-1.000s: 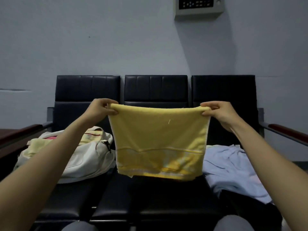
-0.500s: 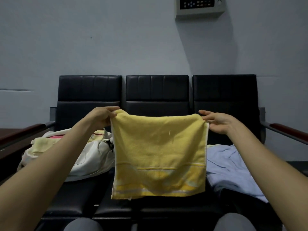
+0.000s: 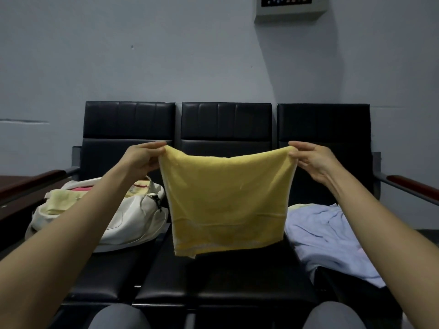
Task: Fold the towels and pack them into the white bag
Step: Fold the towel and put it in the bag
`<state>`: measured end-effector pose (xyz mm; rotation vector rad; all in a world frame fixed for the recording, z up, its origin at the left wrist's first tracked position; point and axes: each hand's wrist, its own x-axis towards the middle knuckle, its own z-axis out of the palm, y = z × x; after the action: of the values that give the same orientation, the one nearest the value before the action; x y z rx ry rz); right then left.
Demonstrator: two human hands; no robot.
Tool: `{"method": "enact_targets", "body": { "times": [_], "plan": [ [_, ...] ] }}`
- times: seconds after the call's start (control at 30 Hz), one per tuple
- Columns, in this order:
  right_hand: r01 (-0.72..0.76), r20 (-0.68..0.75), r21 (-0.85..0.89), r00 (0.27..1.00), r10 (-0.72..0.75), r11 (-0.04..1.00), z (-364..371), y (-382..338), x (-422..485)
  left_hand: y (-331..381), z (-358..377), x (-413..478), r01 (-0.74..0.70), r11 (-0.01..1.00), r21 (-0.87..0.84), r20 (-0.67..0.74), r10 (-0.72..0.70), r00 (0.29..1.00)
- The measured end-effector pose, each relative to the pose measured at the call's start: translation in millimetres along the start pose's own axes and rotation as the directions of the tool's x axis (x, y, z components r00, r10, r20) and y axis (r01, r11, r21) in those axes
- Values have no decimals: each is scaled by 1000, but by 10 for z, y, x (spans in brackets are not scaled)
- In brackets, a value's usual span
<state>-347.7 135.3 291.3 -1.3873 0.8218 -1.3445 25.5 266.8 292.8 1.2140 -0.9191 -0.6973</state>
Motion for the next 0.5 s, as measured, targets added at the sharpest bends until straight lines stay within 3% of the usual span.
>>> {"method": "enact_targets", "body": {
  "times": [0.13, 0.3, 0.4, 0.5],
  "plan": [
    [244, -61, -271, 961, -269, 931, -50, -29, -7, 44, 34, -80, -278, 945, 170, -68, 293, 954],
    [412, -125, -501, 836, -534, 761, -1, -83, -12, 106, 74, 27, -505, 765, 399, -161, 601, 783],
    [399, -120, -537, 836, -535, 744, 50, 1, 96, 37, 118, 210, -473, 683, 556, -113, 626, 771],
    [268, -122, -553, 911, -395, 789, 52, 352, 310, -280, 90, 520, -329, 699, 635, -60, 470, 881]
  ]
}}
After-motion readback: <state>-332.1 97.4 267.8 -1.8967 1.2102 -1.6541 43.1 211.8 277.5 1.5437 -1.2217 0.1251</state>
